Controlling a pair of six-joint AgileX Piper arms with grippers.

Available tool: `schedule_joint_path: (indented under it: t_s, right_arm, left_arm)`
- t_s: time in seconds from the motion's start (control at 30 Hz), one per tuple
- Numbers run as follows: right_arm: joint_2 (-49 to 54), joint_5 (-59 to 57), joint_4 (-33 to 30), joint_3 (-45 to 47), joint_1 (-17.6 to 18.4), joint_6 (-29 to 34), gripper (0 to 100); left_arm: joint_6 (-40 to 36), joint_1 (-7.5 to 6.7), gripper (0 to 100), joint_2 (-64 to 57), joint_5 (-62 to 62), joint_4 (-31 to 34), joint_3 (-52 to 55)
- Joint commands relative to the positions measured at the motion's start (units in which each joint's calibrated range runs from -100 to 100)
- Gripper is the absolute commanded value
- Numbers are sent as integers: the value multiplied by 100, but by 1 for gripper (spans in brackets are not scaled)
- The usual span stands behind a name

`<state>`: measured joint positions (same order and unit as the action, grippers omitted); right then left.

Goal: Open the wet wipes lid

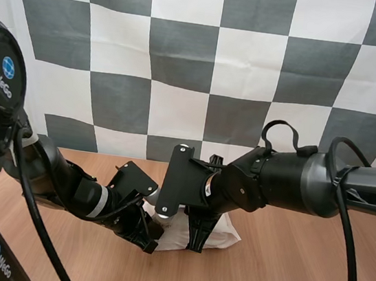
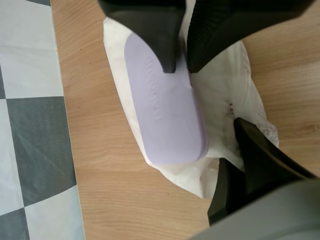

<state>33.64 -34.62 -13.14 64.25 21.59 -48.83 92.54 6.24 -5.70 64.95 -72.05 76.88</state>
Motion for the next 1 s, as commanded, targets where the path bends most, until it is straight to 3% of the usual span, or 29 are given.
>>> schedule_joint_path:
  t_s: [0.0,0.97]
  right_arm:
    - [2,-55,-4,-134,-5,-1,0]
    - [-10,234,-46,-225,-31,-1,0]
  left_arm:
    - [73,0,0,7,-56,3,-6]
    - [73,0,0,7,-110,3,-6]
